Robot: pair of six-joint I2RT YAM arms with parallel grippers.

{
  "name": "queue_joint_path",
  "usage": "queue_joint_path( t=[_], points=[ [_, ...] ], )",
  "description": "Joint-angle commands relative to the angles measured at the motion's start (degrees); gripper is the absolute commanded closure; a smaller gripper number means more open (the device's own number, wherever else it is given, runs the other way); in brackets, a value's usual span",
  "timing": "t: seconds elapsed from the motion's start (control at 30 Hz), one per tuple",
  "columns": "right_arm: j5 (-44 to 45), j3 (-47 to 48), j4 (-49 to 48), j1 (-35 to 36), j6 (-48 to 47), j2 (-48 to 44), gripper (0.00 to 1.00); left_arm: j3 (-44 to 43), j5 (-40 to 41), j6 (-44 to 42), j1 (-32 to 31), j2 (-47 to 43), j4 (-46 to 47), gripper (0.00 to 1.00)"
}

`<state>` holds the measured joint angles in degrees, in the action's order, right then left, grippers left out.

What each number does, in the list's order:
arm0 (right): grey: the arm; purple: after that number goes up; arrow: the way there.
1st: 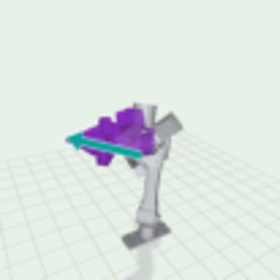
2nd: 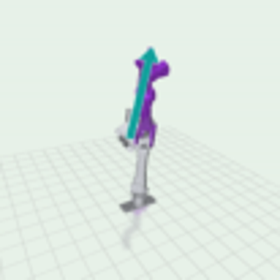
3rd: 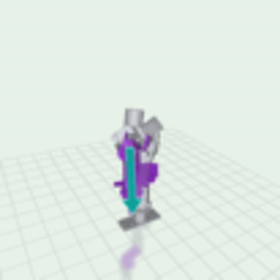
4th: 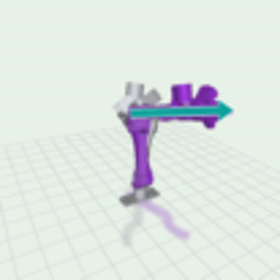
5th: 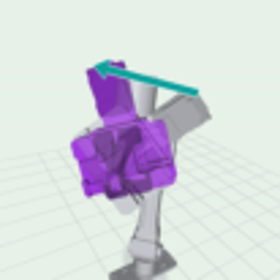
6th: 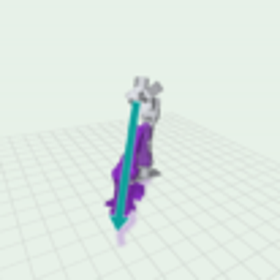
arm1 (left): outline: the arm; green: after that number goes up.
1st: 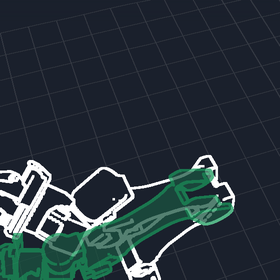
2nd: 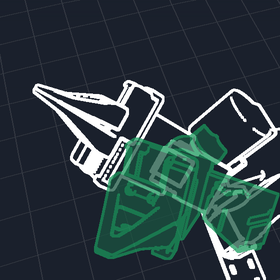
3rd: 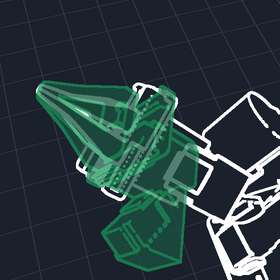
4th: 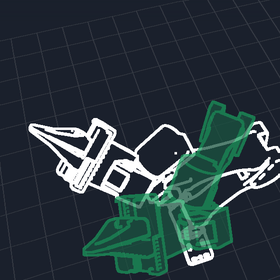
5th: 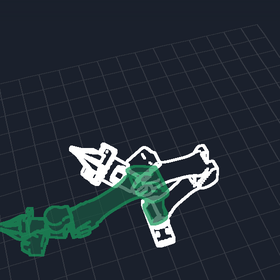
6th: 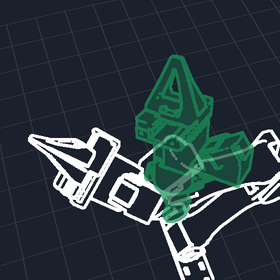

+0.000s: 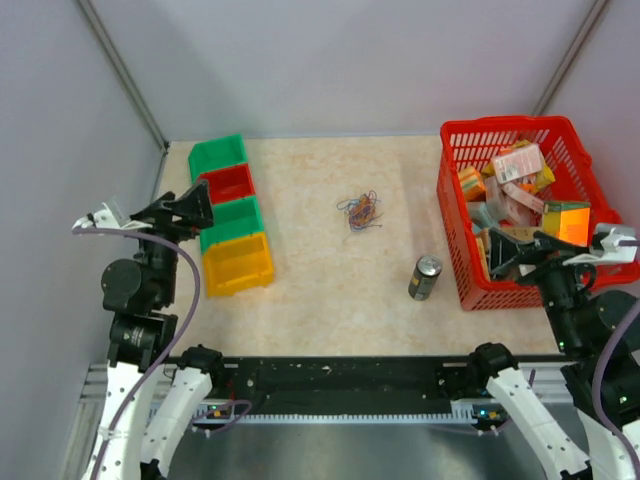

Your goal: Untangle the cables

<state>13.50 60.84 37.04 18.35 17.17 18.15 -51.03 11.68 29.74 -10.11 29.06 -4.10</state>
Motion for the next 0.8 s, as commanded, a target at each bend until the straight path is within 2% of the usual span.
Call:
queue_joint_path(
  t=[0.0,0.13,0.2,0.37,0.43,0.5,0.63,0.7,0.77],
  points=[
    [0.31,1.48,0.32,-0.33,-0.03,4.08,0.01,3.73,-8.76,-2.48,-0.96,1.00,9.62,0.01],
    [-3.81,2.00,-1.17,-0.33,-0.82,7.24,0.01,3.48,-15.01,-3.46,-1.58,3.89,9.73,0.01],
    [-9.59,2.35,-2.66,-0.33,-1.35,9.87,0.01,2.86,-17.21,-3.54,-1.67,5.39,9.02,0.01],
    [-21.83,4.82,-5.12,1.06,5.58,22.08,0.01,3.30,-20.82,-4.16,-2.19,6.45,9.90,0.02],
    [-18.97,3.24,-9.25,7.19,7.26,23.94,0.01,3.47,-20.82,-4.07,-2.20,6.27,9.72,0.02],
    [-10.02,3.14,-11.54,16.67,7.18,26.75,0.01,3.74,-20.47,-3.98,-2.28,6.36,9.37,0.02],
    [0.63,6.21,-12.34,31.98,4.99,38.42,0.01,3.83,-20.38,-3.28,-2.28,6.45,9.20,0.02],
    [3.63,7.62,-12.25,36.65,3.14,43.61,0.01,3.39,-19.16,-3.11,-2.28,6.36,8.41,0.03],
    [4.34,7.98,-12.25,38.07,1.47,48.18,0.01,3.13,-16.79,-3.28,-2.28,6.19,6.92,0.04]
  ],
)
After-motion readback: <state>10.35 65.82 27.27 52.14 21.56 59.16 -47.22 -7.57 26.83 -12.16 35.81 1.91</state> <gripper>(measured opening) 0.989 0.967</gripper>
